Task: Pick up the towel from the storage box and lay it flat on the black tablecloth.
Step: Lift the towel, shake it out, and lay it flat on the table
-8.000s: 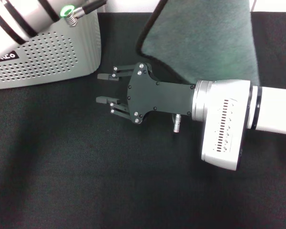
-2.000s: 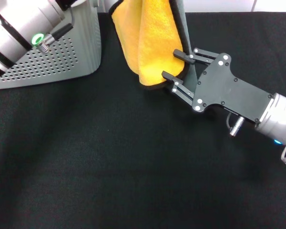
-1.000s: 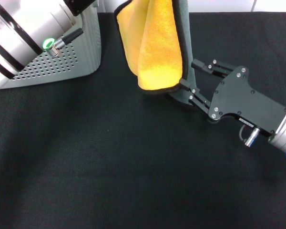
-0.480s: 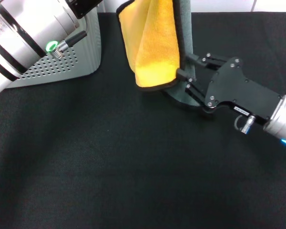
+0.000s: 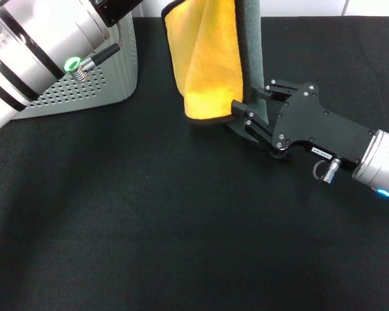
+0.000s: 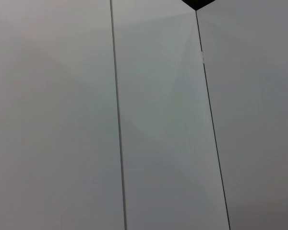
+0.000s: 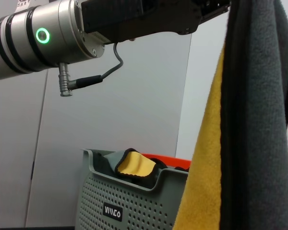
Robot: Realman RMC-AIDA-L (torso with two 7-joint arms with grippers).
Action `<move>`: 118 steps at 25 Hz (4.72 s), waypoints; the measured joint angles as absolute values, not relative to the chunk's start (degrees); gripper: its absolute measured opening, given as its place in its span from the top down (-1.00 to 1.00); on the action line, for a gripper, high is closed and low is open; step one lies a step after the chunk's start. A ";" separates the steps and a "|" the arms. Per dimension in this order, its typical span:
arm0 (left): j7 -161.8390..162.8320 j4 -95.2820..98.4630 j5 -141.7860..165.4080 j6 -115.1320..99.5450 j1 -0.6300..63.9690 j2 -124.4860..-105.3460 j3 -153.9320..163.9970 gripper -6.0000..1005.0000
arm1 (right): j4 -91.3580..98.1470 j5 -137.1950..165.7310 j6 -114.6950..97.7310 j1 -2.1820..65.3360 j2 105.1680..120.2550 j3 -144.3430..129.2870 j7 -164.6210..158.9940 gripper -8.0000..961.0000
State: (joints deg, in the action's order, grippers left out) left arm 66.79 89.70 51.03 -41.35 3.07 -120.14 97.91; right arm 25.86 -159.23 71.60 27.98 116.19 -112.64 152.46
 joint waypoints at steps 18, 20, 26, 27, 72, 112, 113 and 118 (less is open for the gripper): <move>66.74 88.96 51.20 -41.39 2.98 -120.07 97.78 0.97 | 24.21 -159.16 71.74 28.96 116.19 -113.25 151.88 0.97; 66.36 88.69 51.70 -41.39 2.71 -120.03 97.35 0.97 | 24.25 -159.17 72.74 28.32 116.18 -113.25 151.91 0.97; 67.04 88.51 56.07 -46.11 -0.65 -119.93 91.95 0.97 | 24.38 -159.17 86.11 22.39 114.92 -112.58 150.32 0.97; 67.94 88.71 57.14 -47.84 -1.38 -119.90 90.55 0.97 | 24.40 -159.16 87.46 21.97 114.75 -112.46 149.98 0.97; 96.09 62.75 115.37 -63.22 20.86 -120.23 53.26 0.97 | 18.78 -124.24 53.31 41.47 114.23 -84.58 119.92 0.96; 58.92 60.93 110.04 -50.30 17.20 -120.19 72.66 0.62 | 23.43 -117.79 53.51 39.76 115.31 -84.37 115.90 0.96; 57.97 60.93 109.87 -48.99 16.78 -120.22 74.00 0.56 | 23.46 -117.88 53.62 39.76 115.31 -84.37 115.76 0.96; 54.40 61.15 109.32 -39.63 15.01 -120.29 81.56 0.28 | 23.50 -117.95 54.06 39.68 115.15 -84.37 115.14 0.96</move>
State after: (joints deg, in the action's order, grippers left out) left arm 54.40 61.15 109.32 -39.63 15.01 -120.29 81.56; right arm 23.50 -117.95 54.06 39.68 115.15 -84.37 115.14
